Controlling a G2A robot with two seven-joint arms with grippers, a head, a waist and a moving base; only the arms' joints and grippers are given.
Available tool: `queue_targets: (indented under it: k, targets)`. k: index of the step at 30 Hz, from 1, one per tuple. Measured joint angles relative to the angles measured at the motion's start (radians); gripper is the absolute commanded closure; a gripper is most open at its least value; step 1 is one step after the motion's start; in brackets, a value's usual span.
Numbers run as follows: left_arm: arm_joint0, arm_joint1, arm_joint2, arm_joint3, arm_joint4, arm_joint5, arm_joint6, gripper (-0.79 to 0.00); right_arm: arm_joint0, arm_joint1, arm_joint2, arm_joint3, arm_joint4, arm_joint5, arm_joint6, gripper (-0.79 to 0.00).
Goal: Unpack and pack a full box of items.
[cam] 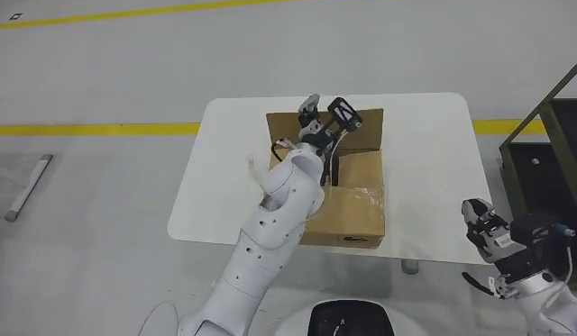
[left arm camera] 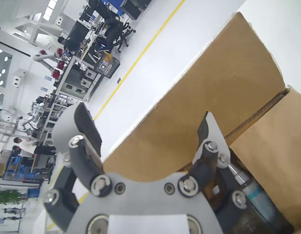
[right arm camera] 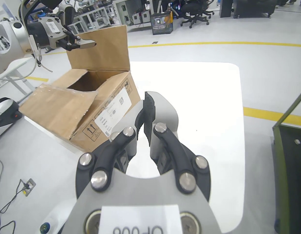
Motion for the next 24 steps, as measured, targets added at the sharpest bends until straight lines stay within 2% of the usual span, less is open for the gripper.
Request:
queue_targets:
  k: [4,7,10,14,18,24]
  targets:
    - [0.161,0.033,-0.076,-0.211,0.047,-0.079,-0.022,-0.785,0.009,0.013,0.027,-0.029,-0.039,-0.127,0.081,0.0]
    - [0.267,0.048,-0.13,-0.337,0.001,-0.138,-0.032,-0.785,0.019,0.019,0.029,-0.036,-0.034,-0.196,0.112,0.0]
    - [0.341,0.058,-0.164,-0.432,-0.044,-0.201,-0.034,-0.785,0.036,0.024,0.029,-0.036,-0.021,-0.238,0.126,0.0]
    - [0.396,0.064,-0.19,-0.503,-0.102,-0.249,-0.056,-0.785,0.041,0.024,0.032,-0.035,-0.022,-0.242,0.123,0.0]
    - [0.425,0.067,-0.185,-0.556,-0.147,-0.295,-0.095,-0.785,0.04,0.024,0.032,-0.035,-0.022,-0.241,0.123,0.0]
    - [0.439,0.067,-0.164,-0.553,-0.191,-0.265,-0.088,-0.785,0.051,0.024,0.02,-0.014,0.026,-0.232,0.135,0.0]
